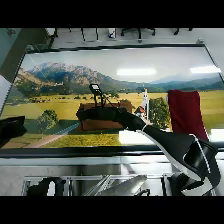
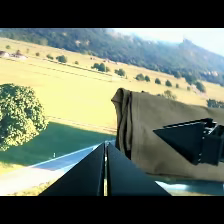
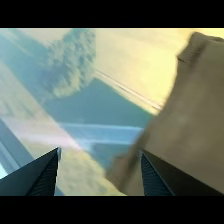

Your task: Fold the shirts.

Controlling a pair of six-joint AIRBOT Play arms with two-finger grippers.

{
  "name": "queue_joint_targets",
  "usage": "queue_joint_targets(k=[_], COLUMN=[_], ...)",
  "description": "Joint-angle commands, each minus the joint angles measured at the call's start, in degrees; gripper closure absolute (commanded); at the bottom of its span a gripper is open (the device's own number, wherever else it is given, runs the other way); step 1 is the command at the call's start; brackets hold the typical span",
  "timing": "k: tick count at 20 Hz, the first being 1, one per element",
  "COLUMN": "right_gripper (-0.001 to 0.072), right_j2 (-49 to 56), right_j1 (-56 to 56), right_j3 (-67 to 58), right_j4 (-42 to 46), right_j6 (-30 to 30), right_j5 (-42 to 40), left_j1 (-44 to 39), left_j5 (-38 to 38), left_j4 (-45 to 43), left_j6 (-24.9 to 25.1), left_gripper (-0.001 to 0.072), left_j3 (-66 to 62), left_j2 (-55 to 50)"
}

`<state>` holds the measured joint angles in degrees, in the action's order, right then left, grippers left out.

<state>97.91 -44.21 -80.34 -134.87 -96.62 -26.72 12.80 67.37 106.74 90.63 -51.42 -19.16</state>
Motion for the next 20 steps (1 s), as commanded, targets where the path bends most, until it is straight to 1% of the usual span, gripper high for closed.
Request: queue_joint_targets(k=[1,2,3,4,6,7,8,10,12,14,15,18,20], right_gripper=[0.0148,0.0147,0.0093,0.0056,0.0056,0.0056,0.0057,0.0057,0.0057,0.0059,0.0073,0.0073,0.0073], right_j2=[-3.7,-5.7,-7.3,-8.7,-9.3,-9.1,-8.7,-7.1,-3.3,1.0,2.9,7.2,8.6], right_j1=[10.1,14.4,18.6,23.1,31.7,34.6,37.1,39.6,40.1,39.9,39.7,37.4,35.5], right_j3=[-0.9,-0.9,-0.9,-0.9,-0.8,0.2,1.8,5.5,6.6,6.6,6.6,6.6,6.6], right_j4=[4.5,5.9,7.9,10.3,14.8,15.1,14.3,10.2,6.8,-0.2,-3.4,-4.5,-4.9], right_j6=[0.5,0.5,1.0,1.8,4.2,4.5,4.5,2.8,-0.3,-4.1,-5.5,-5.8,-5.9], right_j5=[-14.5,-18.6,-22.9,-27.9,-38.6,-41.0,-42.1,-41.8,-41.9,-41.8,-41.7,-40.8,-39.8], left_j1=[3.1,3.1,3.0,3.0,3.0,3.0,3.0,3.0,3.0,3.0,3.0,3.0,3.0], left_j5=[-3.0,-2.9,-2.8,-2.9,-2.9,-2.8,-2.8,-2.8,-2.9,-2.7,-2.3,-1.2,-1.3], left_j4=[2.6,2.6,2.9,3.0,2.9,2.9,2.9,2.9,2.9,2.9,3.0,3.1,5.1], left_j6=[0.0,0.0,0.0,0.0,0.0,0.0,0.0,0.0,0.0,0.0,0.0,0.0,0.5], left_gripper=[0.0692,0.0691,0.0692,0.0692,0.0691,0.0692,0.0691,0.0692,0.0692,0.0692,0.0692,0.0691,0.0692], left_j3=[5.8,6.1,6.1,6.0,6.0,6.0,6.0,6.0,6.0,6.0,6.0,6.0,6.0], left_j2=[7.5,7.8,7.8,7.7,7.7,7.7,7.7,7.7,7.7,7.0,6.2,3.1,1.4])
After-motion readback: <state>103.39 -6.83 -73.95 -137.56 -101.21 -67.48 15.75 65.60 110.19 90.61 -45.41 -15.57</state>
